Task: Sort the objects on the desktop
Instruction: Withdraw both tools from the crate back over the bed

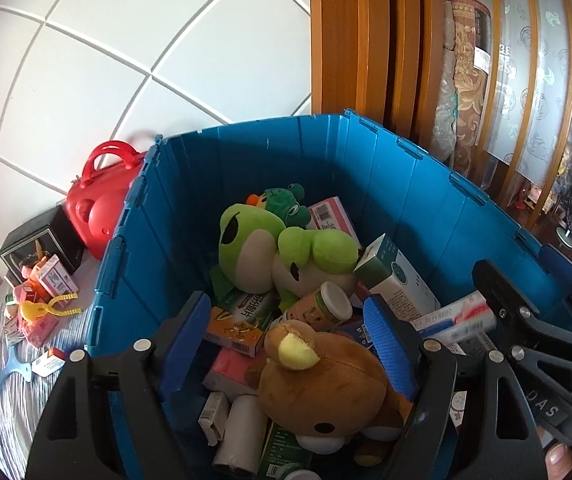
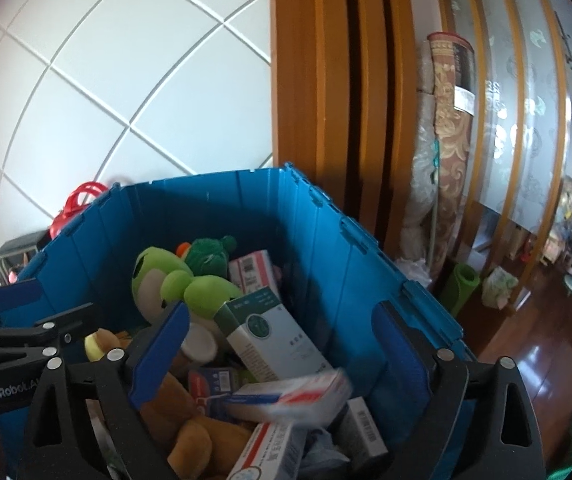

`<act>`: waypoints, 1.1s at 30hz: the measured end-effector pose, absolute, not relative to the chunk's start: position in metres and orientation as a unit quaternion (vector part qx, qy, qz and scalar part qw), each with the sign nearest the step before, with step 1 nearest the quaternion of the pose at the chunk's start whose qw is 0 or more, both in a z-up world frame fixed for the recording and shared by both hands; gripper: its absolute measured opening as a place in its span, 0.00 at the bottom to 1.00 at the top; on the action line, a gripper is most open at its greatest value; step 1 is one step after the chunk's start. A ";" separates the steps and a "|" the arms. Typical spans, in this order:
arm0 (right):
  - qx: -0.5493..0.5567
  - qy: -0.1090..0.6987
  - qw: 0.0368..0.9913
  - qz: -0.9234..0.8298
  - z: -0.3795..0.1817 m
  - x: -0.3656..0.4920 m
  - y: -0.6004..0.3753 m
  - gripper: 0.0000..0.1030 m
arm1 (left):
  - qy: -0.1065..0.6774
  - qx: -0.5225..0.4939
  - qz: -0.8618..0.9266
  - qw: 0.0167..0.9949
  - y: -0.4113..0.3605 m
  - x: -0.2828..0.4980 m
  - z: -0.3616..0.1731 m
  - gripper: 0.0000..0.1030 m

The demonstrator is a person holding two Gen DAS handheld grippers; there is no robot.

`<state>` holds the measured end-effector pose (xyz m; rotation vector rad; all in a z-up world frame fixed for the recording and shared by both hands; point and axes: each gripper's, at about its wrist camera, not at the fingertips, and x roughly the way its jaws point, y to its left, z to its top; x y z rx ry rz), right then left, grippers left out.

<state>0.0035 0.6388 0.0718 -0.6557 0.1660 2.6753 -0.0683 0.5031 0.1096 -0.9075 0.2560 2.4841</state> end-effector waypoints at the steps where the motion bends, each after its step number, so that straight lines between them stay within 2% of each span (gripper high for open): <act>1: -0.231 0.062 0.192 0.952 0.072 0.004 0.639 0.94 | 0.092 -0.331 0.908 0.241 0.502 -0.068 0.110 0.76; 8: -0.220 0.055 0.207 0.952 0.073 0.005 0.637 0.97 | 0.069 -0.337 0.904 0.253 0.496 -0.073 0.110 0.76; 16: -0.236 0.061 0.211 0.947 0.071 0.003 0.637 1.00 | 0.064 -0.276 0.922 0.264 0.462 -0.044 0.132 0.76; 23: -0.246 0.025 0.213 0.945 0.083 0.013 0.598 1.00 | 0.030 -0.241 0.937 0.250 0.379 -0.035 0.149 0.77; 27: -0.220 0.019 0.205 0.954 0.103 0.026 0.563 1.00 | 0.006 -0.241 0.943 0.227 0.321 -0.042 0.139 0.77; 33: -0.174 0.027 0.137 0.975 0.133 0.027 0.484 1.00 | 0.008 -0.262 0.944 0.201 0.227 -0.063 0.111 0.77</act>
